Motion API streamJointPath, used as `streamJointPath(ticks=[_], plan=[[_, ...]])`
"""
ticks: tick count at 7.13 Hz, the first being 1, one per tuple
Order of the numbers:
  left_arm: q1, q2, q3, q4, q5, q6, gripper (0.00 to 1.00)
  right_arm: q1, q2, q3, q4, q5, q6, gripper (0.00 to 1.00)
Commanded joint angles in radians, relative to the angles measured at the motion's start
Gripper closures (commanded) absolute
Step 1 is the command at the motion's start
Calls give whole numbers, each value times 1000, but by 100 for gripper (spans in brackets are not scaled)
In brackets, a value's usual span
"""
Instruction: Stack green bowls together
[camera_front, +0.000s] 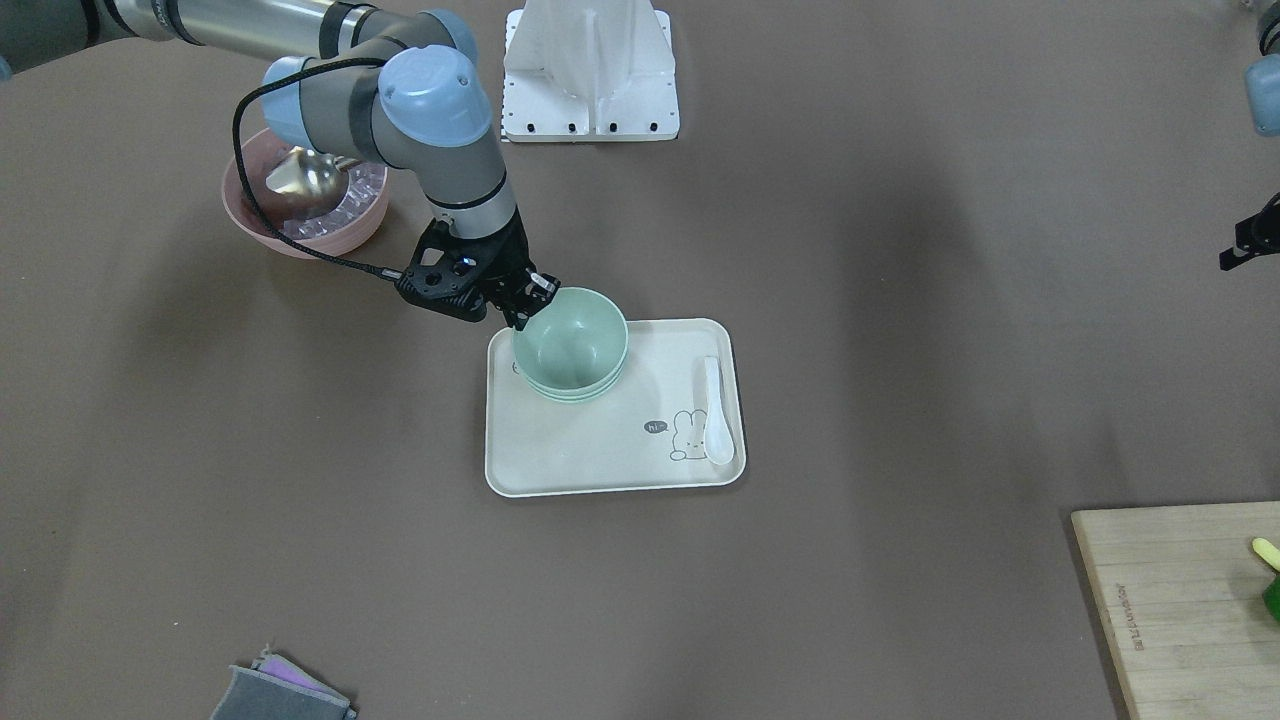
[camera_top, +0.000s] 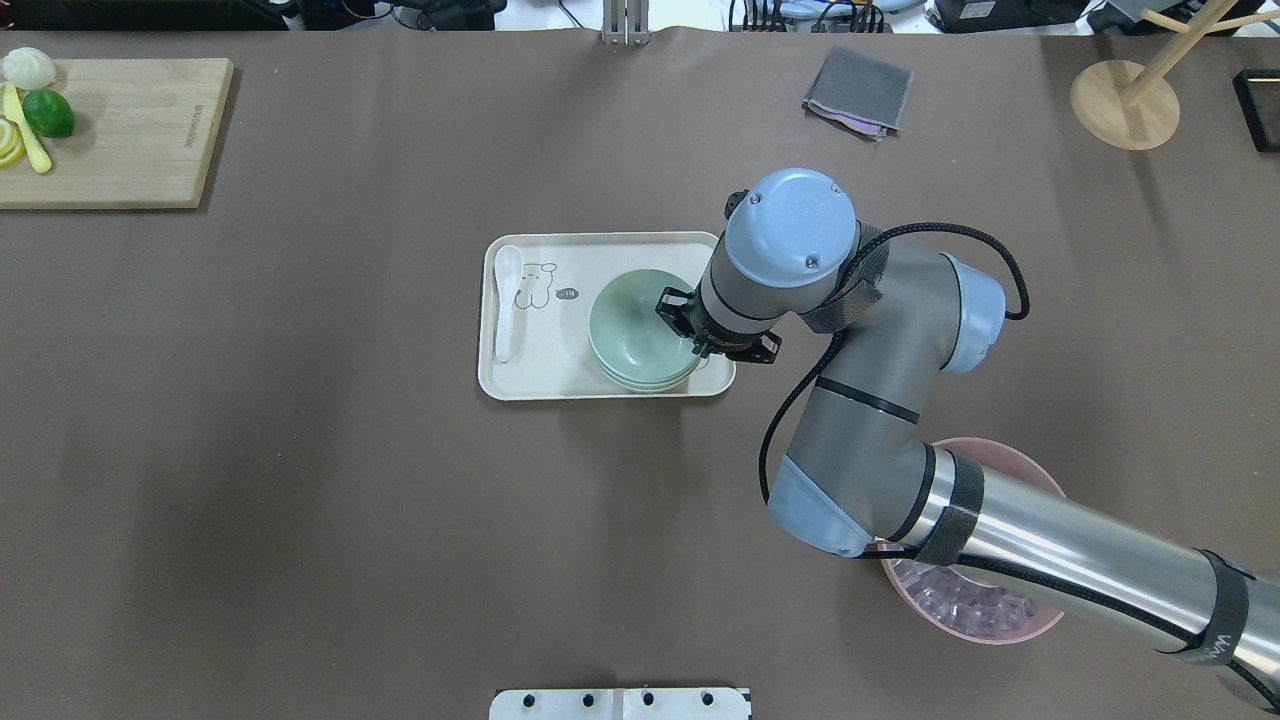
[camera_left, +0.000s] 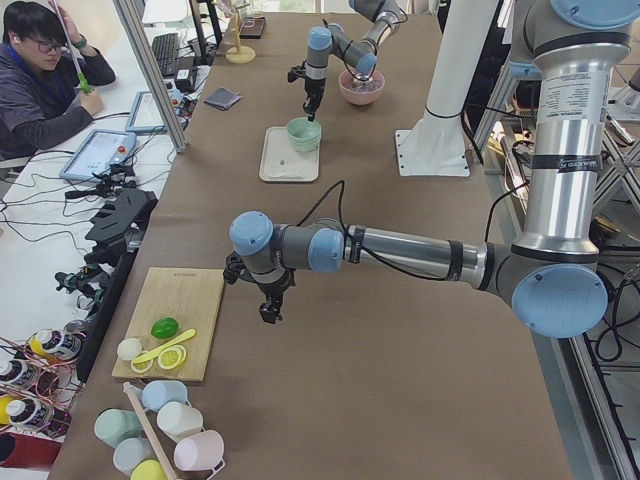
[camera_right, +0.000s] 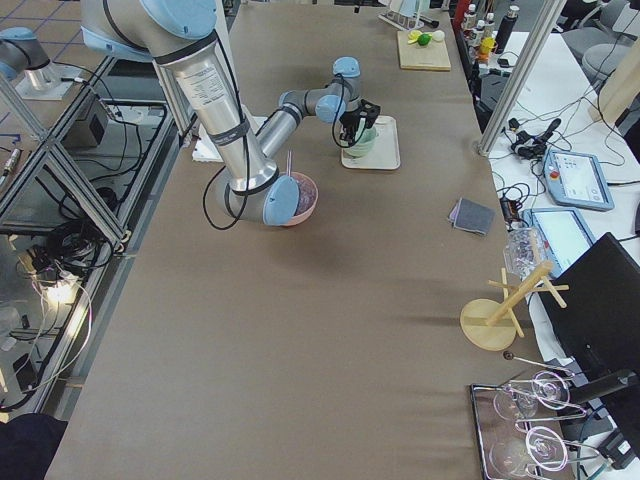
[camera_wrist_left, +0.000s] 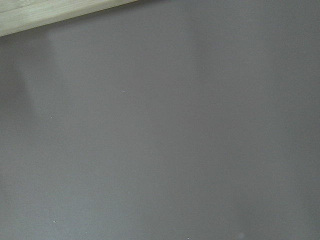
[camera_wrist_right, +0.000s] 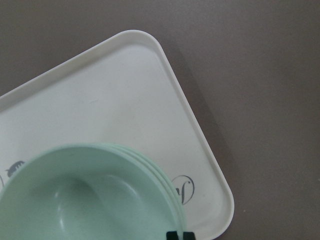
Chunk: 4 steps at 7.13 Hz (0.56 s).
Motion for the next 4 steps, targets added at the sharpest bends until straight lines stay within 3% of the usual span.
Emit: streamJointPath(ticks=[1, 2, 3, 4], plan=[[1, 0, 0, 0, -1, -1, 2, 2, 0, 5, -3, 2, -2, 100], [1, 0, 0, -1, -1, -1, 2, 2, -1, 5, -1, 5, -31, 77], [1, 0, 2, 0, 1, -1, 2, 4, -4, 7, -5, 6, -138, 1], [1, 0, 4, 0, 1, -1, 2, 13, -4, 5, -5, 9, -155, 0]])
